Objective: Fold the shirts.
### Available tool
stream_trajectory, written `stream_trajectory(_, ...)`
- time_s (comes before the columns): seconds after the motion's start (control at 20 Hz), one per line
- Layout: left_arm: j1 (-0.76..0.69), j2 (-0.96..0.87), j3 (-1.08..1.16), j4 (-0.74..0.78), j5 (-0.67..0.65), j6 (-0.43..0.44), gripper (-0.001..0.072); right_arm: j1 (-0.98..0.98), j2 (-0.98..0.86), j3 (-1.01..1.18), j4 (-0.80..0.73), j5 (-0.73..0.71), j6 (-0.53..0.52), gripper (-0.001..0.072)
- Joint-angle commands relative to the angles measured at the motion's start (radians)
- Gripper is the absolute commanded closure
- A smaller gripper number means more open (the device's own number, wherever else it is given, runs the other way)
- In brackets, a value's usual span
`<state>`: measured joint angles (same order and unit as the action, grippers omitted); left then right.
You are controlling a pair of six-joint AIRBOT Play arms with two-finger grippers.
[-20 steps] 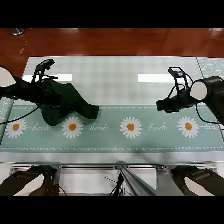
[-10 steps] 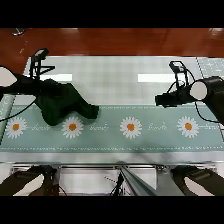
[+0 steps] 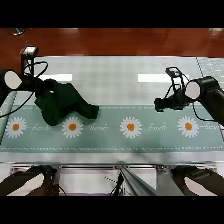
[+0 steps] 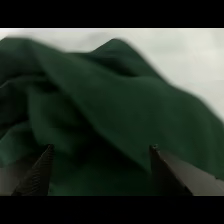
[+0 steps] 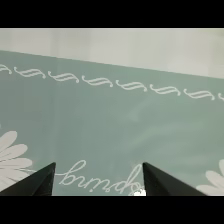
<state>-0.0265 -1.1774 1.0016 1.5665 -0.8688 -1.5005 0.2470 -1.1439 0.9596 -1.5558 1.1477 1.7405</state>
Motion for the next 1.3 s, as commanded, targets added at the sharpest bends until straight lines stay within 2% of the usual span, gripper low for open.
stream_trajectory(0.0,0.06,-0.1,-0.042,0.044,-0.035,-0.098,0.0006,0.0,-0.006,-0.001,0.044,0.005,0.003,0.0086)
stream_trajectory(0.25,0.057,-0.248,-0.051,-0.245,-0.09,0.002,0.0011,0.0,-0.006,-0.001,0.059,-0.013,0.003,0.0086)
stream_trajectory(0.3,0.057,-0.256,-0.051,-0.297,-0.095,0.025,0.0177,0.0,-0.006,-0.001,0.059,-0.012,0.003,0.0087)
stream_trajectory(0.35,0.058,-0.254,-0.049,-0.337,-0.105,0.072,0.064,0.0,-0.005,-0.001,0.059,-0.01,0.003,0.0087)
stream_trajectory(0.4,0.058,-0.246,-0.037,-0.377,-0.123,0.134,0.0678,0.0,0.0,-0.001,0.058,-0.008,0.003,0.0087)
stream_trajectory(0.45,0.058,-0.232,-0.016,-0.414,-0.139,0.171,0.0678,0.0,0.01,-0.001,0.058,-0.009,0.002,0.0087)
stream_trajectory(0.65,0.058,-0.092,0.135,-0.492,-0.153,0.186,0.0678,-0.001,0.091,-0.001,0.05,-0.013,0.002,0.0087)
stream_trajectory(0.75,0.057,-0.017,0.242,-0.561,-0.18,0.236,0.0678,-0.001,0.159,-0.001,-0.001,0.003,0.026,0.0087)
stream_trajectory(0.9,0.054,0.064,0.431,-0.618,-0.239,0.236,0.0678,-0.001,0.285,-0.001,-0.021,0.009,0.066,0.0087)
stream_trajectory(1.25,-0.05,0.199,0.726,-0.618,-0.236,0.195,0.0679,-0.001,0.537,-0.001,0.034,0.064,0.091,0.0103)
